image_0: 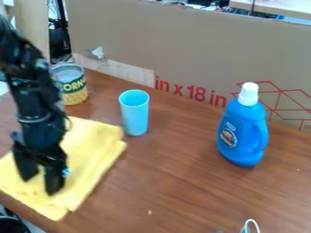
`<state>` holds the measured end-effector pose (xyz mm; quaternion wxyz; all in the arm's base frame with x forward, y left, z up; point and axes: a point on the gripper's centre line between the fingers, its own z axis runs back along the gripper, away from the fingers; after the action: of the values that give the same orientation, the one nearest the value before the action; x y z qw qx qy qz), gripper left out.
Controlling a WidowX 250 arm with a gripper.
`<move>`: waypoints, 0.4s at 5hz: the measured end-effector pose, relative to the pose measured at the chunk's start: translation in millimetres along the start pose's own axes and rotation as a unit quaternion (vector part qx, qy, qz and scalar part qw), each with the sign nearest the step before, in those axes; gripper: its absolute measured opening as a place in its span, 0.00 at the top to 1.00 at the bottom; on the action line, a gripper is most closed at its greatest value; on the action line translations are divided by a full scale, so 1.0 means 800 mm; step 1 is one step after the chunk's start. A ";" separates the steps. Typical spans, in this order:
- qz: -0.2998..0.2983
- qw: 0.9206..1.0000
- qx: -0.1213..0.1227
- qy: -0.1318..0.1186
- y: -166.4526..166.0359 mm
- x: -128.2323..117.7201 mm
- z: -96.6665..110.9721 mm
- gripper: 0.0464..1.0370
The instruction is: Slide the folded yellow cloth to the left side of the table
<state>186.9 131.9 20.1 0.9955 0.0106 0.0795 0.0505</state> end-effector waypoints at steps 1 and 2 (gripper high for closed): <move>0.043 0.999 0.001 0.024 0.037 0.005 -0.002 0.04; 0.059 0.998 -0.003 0.028 0.063 0.015 -0.002 0.04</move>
<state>193.1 183.6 18.1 0.9882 0.0109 0.1067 0.1096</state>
